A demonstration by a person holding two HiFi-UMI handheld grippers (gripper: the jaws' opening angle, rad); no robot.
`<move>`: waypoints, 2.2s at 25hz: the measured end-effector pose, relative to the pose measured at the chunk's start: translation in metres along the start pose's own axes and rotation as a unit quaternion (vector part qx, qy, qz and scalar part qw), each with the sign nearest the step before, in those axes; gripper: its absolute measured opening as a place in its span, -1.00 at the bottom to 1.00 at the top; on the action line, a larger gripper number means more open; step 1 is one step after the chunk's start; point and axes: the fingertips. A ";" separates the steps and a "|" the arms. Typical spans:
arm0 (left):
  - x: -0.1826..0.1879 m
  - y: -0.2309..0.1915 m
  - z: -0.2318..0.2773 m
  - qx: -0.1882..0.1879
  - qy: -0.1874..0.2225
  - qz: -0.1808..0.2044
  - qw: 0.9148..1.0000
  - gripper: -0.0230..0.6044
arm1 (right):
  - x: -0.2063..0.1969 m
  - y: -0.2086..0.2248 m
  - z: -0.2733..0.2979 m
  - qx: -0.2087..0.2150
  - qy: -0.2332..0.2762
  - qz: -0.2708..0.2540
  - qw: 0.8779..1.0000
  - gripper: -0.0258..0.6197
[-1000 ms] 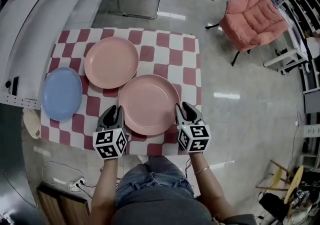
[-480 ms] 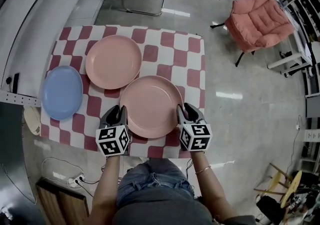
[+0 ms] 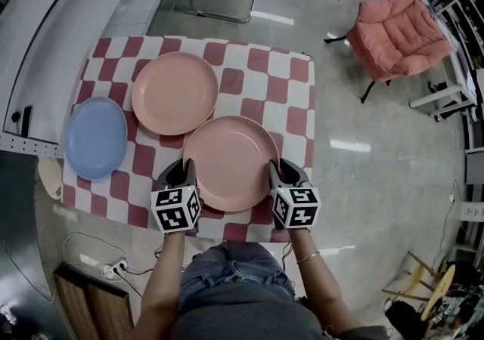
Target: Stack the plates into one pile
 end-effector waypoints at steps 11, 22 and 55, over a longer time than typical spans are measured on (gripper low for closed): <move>-0.002 0.001 -0.013 0.021 0.011 -0.009 1.000 -0.80 | -0.002 -0.003 -0.003 0.000 -0.011 -0.001 1.000 -0.68; -0.008 -0.019 -0.061 0.056 0.041 -0.054 0.996 -0.81 | 0.015 -0.040 -0.017 0.044 -0.005 -0.021 0.999 -0.68; 0.083 -0.121 -0.066 0.128 0.112 -0.104 0.980 -0.81 | 0.142 -0.133 0.072 0.126 0.026 -0.141 0.982 -0.68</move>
Point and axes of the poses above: the fingertips, and each gripper's own axes: z forward along the fingers, y to its right, x out of its top, and after that the axes turned 2 degrees about -y, right-handed
